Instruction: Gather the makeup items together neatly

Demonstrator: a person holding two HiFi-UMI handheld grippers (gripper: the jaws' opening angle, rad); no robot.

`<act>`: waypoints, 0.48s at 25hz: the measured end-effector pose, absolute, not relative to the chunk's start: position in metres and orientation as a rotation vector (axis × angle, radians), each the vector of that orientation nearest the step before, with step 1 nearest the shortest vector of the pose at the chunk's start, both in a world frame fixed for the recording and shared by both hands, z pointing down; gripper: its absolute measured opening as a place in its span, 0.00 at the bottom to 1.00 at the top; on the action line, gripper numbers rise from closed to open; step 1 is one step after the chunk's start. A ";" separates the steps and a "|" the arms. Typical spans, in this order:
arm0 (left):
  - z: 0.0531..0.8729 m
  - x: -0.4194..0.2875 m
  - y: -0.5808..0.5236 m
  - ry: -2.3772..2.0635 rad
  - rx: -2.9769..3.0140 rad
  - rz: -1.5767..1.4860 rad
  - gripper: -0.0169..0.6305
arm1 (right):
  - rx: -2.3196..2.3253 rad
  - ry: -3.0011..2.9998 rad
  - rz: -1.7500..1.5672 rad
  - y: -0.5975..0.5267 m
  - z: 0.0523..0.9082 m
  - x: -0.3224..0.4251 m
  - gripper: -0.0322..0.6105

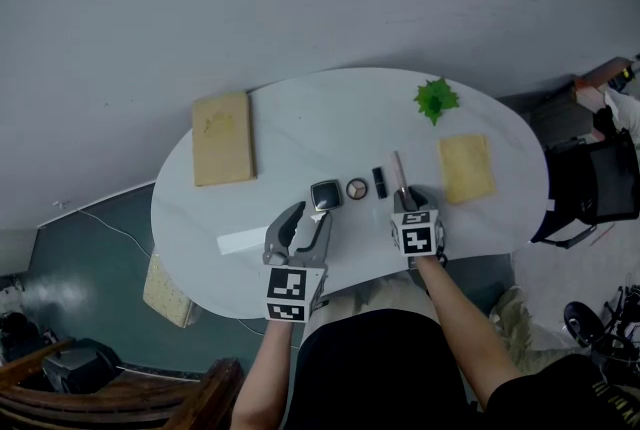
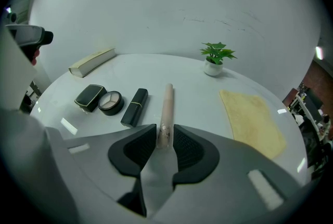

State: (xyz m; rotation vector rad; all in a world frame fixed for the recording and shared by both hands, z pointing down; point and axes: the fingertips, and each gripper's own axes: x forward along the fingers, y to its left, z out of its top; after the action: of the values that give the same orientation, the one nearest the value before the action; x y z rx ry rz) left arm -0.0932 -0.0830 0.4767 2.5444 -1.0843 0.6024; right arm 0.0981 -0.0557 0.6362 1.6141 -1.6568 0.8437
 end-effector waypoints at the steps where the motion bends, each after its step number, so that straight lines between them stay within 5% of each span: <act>1: 0.476 -0.093 -0.083 -1.084 2.544 0.600 0.30 | 1.618 -1.656 0.841 -0.056 0.635 0.099 0.22; 12: 0.469 -0.091 -0.084 -1.038 2.589 0.549 0.30 | 1.733 -1.716 0.789 -0.053 0.584 0.095 0.22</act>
State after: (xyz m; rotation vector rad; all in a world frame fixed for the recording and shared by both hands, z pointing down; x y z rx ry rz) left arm -0.0911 -0.0838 0.4690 2.5891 -1.0381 0.5487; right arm 0.0950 -0.0533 0.5843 1.7329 -1.7164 0.7891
